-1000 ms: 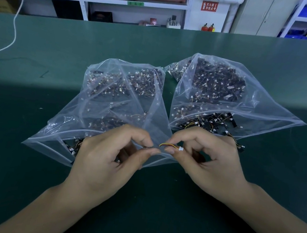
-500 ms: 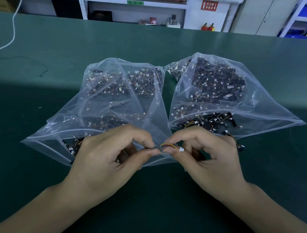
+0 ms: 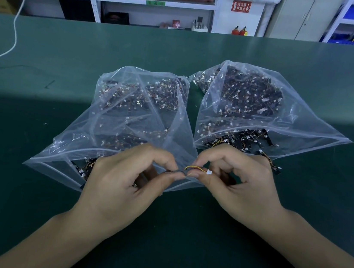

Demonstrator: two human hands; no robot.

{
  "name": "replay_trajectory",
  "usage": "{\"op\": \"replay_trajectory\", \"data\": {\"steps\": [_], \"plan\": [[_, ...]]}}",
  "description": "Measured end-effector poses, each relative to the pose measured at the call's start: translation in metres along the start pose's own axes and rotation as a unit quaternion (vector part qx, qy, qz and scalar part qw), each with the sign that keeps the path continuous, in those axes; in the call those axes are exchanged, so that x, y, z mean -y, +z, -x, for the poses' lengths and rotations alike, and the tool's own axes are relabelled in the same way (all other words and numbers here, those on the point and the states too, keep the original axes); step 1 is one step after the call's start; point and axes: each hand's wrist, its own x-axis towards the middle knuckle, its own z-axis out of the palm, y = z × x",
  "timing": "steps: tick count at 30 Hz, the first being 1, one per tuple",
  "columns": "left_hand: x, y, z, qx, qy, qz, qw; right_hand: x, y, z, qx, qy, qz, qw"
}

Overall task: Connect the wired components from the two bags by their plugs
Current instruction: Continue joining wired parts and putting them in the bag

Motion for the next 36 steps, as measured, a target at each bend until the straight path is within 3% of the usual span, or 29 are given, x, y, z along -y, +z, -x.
{"op": "replay_trajectory", "data": {"steps": [20, 25, 31, 36], "plan": [[-0.003, 0.001, 0.000, 0.003, -0.014, -0.010, 1.000, -0.004, -0.003, 0.001, 0.022, 0.009, -0.010, 1.000], [-0.003, -0.003, 0.002, 0.007, -0.023, -0.002, 1.000, -0.015, -0.013, -0.004, 0.025, 0.079, -0.034, 0.996], [0.001, -0.005, 0.002, 0.036, 0.015, -0.051, 0.998, -0.046, -0.031, -0.005, 0.055, 0.134, 0.162, 0.976], [0.006, -0.010, 0.001, 0.076, 0.063, -0.071, 0.993, -0.053, -0.037, -0.004, 0.010, 0.151, 0.289, 0.945]]}}
